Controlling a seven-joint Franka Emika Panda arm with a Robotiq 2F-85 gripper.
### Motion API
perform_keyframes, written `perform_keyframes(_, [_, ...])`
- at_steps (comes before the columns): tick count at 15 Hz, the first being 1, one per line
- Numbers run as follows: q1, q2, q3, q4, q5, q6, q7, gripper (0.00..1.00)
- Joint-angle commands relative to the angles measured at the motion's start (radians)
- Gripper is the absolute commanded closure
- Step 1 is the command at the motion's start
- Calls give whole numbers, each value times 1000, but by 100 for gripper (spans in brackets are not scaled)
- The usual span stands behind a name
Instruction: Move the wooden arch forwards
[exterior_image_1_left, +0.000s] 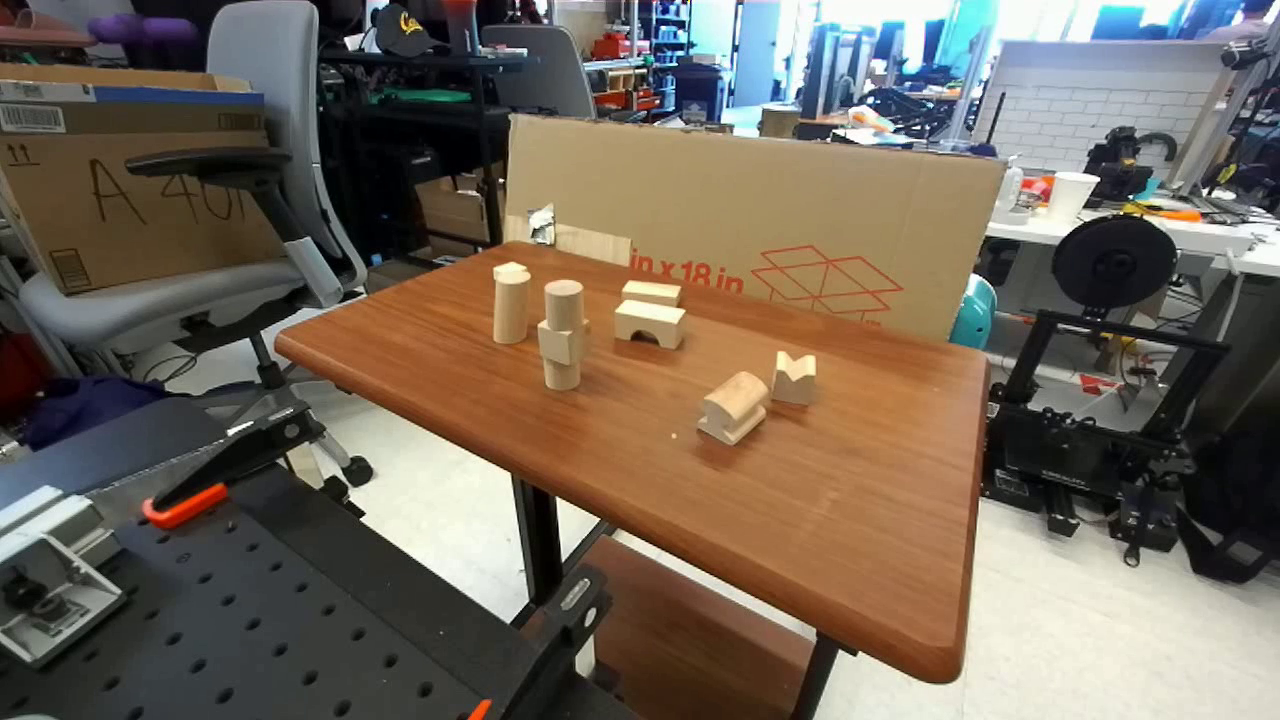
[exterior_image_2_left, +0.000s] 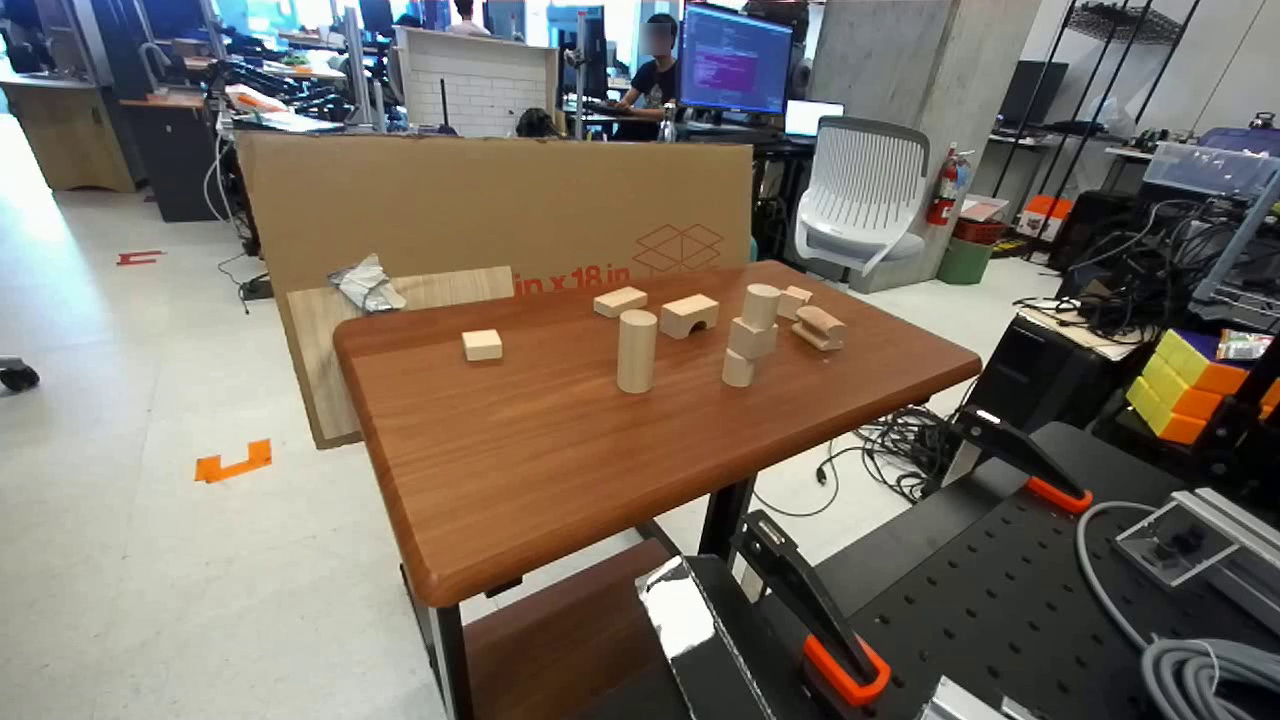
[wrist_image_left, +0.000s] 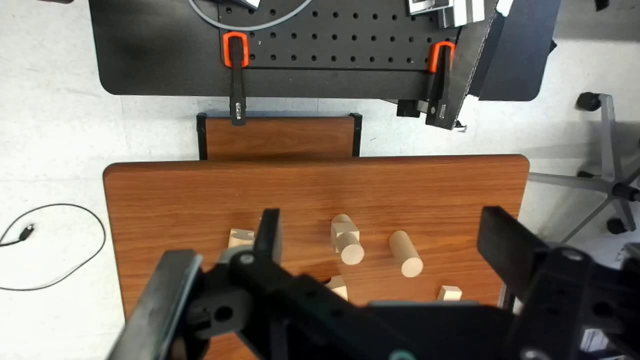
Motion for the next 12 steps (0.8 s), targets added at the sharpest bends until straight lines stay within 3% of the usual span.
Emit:
perform_keyframes(1, [-20,3,18,2,11,-2,-10,0])
perform_keyframes(5, [-5,85,43,35,31,59,39,0])
perform_keyframes(12, [26,337,92,133,75,306,40,0])
